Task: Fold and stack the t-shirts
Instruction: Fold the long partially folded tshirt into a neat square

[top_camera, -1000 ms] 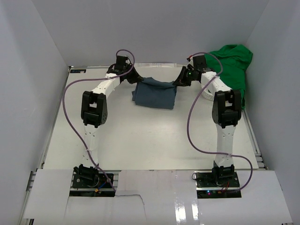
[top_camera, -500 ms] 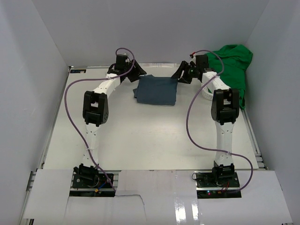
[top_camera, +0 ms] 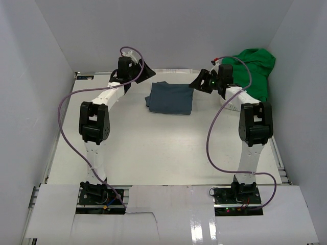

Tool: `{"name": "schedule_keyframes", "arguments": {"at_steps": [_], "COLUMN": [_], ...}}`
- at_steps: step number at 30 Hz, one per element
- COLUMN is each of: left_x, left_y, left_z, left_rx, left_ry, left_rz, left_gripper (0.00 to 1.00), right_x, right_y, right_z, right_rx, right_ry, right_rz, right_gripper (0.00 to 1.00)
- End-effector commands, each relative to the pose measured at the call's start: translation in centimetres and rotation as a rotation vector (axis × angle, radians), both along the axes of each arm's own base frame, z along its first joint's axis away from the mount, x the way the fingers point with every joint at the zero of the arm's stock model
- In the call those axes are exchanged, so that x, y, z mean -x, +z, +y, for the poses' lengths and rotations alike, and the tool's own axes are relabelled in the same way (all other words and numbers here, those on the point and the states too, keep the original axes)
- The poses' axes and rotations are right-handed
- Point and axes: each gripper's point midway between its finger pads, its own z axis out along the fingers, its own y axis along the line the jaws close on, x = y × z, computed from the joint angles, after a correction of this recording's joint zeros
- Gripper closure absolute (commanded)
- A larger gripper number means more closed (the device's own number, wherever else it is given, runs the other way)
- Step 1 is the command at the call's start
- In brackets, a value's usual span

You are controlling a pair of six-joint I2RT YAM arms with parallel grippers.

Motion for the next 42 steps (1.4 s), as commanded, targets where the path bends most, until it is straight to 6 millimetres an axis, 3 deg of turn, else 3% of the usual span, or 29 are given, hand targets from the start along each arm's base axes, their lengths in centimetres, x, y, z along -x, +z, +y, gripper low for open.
{"name": "schedule_keyframes", "arguments": {"at_steps": [1, 4, 5, 7, 8, 18, 20, 25, 26, 28, 30, 31, 33, 35, 37, 38, 39, 42], "left_x": [1.7, 1.5, 1.3, 0.4, 0.5, -0.3, -0.3, 0.5, 1.0, 1.5, 3.2, 3.5, 5.9, 7.4, 9.5, 10.4, 12.1, 15.5], "left_y": [2.5, 0.4, -1.6, -1.8, -4.1, -6.0, -6.2, -9.3, -10.3, -10.9, -13.0, -13.0, -15.4, -15.8, -17.9, -17.5, -18.7, -18.9], "left_z": [-1.3, -1.9, -2.1, -2.2, -2.4, -5.0, -5.5, -6.1, -6.1, -6.0, -5.8, -5.3, -5.3, -5.4, -4.5, -4.8, -4.3, -3.2], "left_rx": [-0.011, -0.026, -0.038, -0.058, -0.067, 0.0, 0.006, -0.008, -0.015, -0.036, -0.075, -0.108, -0.156, -0.199, -0.264, -0.279, -0.301, -0.377], "left_ry": [-0.142, -0.192, -0.201, -0.215, -0.235, -0.374, -0.389, -0.399, -0.396, -0.379, -0.363, -0.332, -0.325, -0.311, -0.285, -0.287, -0.283, -0.248], "left_rz": [-0.103, -0.085, -0.046, -0.049, 0.004, -0.017, -0.019, 0.048, 0.076, 0.101, 0.159, 0.17, 0.251, 0.278, 0.34, 0.34, 0.39, 0.425], "left_gripper": [0.35, 0.35, 0.34, 0.33, 0.31, 0.32, 0.32, 0.34, 0.34, 0.36, 0.38, 0.38, 0.4, 0.4, 0.41, 0.41, 0.42, 0.43], "right_x": [-0.1, -0.7, -0.8, -0.9, -1.2, -3.0, -2.6, -1.7, -1.3, -0.4, 0.2, 1.2, 2.1, 3.8, 5.6, 6.2, 6.9, 10.0], "right_y": [0.6, -0.8, -1.2, -2.3, -2.2, -6.4, -7.3, -9.5, -9.9, -10.9, -11.0, -11.8, -11.5, -12.2, -13.2, -12.7, -12.9, -12.9], "right_z": [0.2, 0.4, 0.5, 0.5, 0.6, 1.3, 1.6, 2.4, 2.6, 2.8, 2.9, 2.8, 3.0, 3.1, 2.9, 3.2, 3.2, 3.5], "right_rx": [0.005, 0.009, 0.011, 0.015, 0.013, -0.016, -0.028, -0.056, -0.058, -0.049, -0.041, -0.037, -0.025, -0.002, 0.029, 0.036, 0.049, 0.084], "right_ry": [0.02, 0.025, 0.029, 0.027, 0.026, 0.029, 0.037, 0.067, 0.075, 0.084, 0.091, 0.095, 0.109, 0.119, 0.127, 0.137, 0.148, 0.182], "right_rz": [-0.069, -0.018, -0.007, 0.027, 0.024, 0.103, 0.144, 0.206, 0.224, 0.249, 0.255, 0.28, 0.277, 0.3, 0.332, 0.326, 0.333, 0.368], "right_gripper": [0.3, 0.27, 0.26, 0.21, 0.21, 0.2, 0.21, 0.33, 0.37, 0.55, 0.85, 0.89, 0.92, 0.92, 0.92, 0.92, 0.92, 0.92]}}
